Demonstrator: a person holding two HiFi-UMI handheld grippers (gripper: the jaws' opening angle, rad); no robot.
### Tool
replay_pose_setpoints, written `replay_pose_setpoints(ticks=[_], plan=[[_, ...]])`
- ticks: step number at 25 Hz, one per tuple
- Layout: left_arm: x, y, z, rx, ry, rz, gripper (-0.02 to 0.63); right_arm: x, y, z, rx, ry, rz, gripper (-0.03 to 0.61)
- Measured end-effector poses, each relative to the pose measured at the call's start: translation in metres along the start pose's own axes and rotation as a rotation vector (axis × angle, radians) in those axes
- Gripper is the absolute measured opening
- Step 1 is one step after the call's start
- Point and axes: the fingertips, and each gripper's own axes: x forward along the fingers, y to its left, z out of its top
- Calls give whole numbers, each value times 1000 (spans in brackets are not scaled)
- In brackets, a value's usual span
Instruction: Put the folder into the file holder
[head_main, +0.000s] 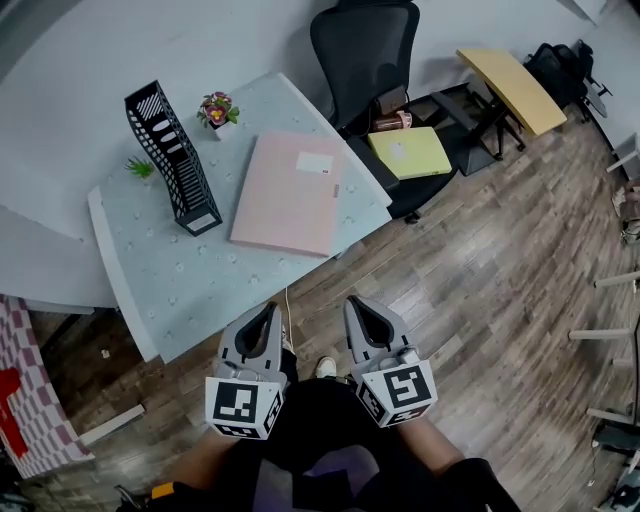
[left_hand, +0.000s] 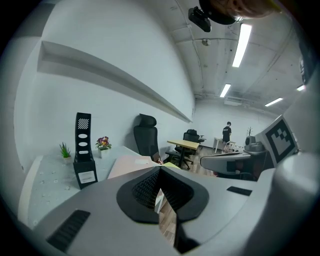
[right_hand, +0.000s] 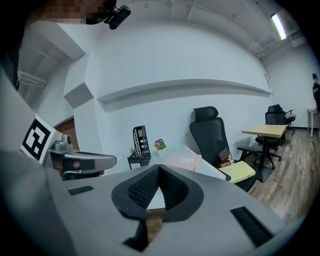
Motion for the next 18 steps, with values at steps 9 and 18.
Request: replay_pose_setpoints(ticks=[9,18], plan=[[35,65,3,-29,44,-38,9,57,5,16,17,54,-40,15],[50,117,-3,-100,89,-85,42,94,6,19,72,102,-57,33]])
